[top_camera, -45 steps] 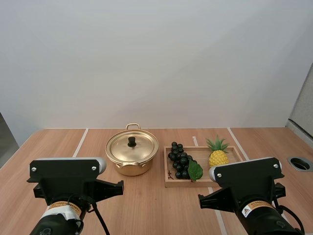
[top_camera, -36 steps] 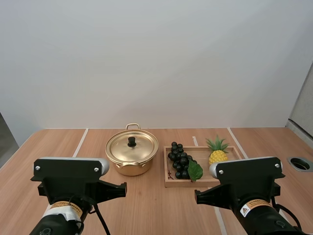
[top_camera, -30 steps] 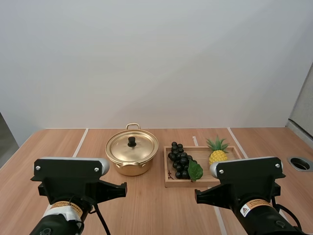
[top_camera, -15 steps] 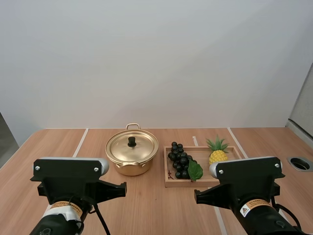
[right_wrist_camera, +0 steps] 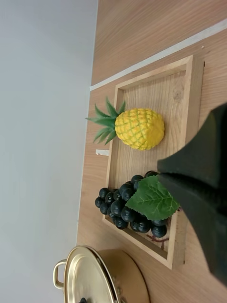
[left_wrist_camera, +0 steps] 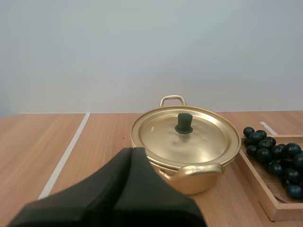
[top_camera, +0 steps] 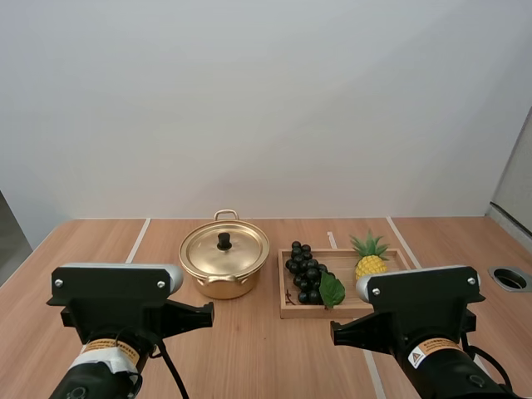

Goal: Open the pot, put the pineapple inside, and close it

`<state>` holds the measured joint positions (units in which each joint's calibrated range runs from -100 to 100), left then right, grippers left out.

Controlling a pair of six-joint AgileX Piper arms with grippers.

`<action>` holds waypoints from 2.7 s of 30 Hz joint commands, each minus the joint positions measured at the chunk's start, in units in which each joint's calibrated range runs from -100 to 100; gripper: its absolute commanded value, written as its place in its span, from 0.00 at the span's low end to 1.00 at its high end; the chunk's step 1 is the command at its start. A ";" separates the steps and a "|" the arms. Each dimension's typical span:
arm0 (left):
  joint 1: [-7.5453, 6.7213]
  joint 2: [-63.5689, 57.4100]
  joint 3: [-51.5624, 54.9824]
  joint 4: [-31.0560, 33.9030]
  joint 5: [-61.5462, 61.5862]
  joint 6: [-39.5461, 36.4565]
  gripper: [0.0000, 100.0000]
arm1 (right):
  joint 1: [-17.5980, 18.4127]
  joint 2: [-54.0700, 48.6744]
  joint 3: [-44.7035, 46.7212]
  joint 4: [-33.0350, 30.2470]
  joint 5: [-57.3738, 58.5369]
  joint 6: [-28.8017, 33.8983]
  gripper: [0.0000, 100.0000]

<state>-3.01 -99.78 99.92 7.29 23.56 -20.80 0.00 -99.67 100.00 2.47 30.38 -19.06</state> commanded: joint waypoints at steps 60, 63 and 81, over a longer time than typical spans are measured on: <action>3.02 55.33 -100.88 -7.29 65.58 19.10 0.00 | -4.37 55.23 -100.71 -17.14 65.47 6.02 0.00; 3.02 58.83 -100.59 -7.29 72.14 20.79 0.00 | -4.37 58.33 -100.71 -17.01 69.62 5.65 0.00; 3.02 73.13 -82.59 -13.81 72.96 26.79 0.00 | -4.37 68.45 -82.66 -12.74 69.62 1.80 0.00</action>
<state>0.00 -28.07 15.49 -3.85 98.53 4.32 -4.16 -31.33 13.91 -10.00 100.00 -16.77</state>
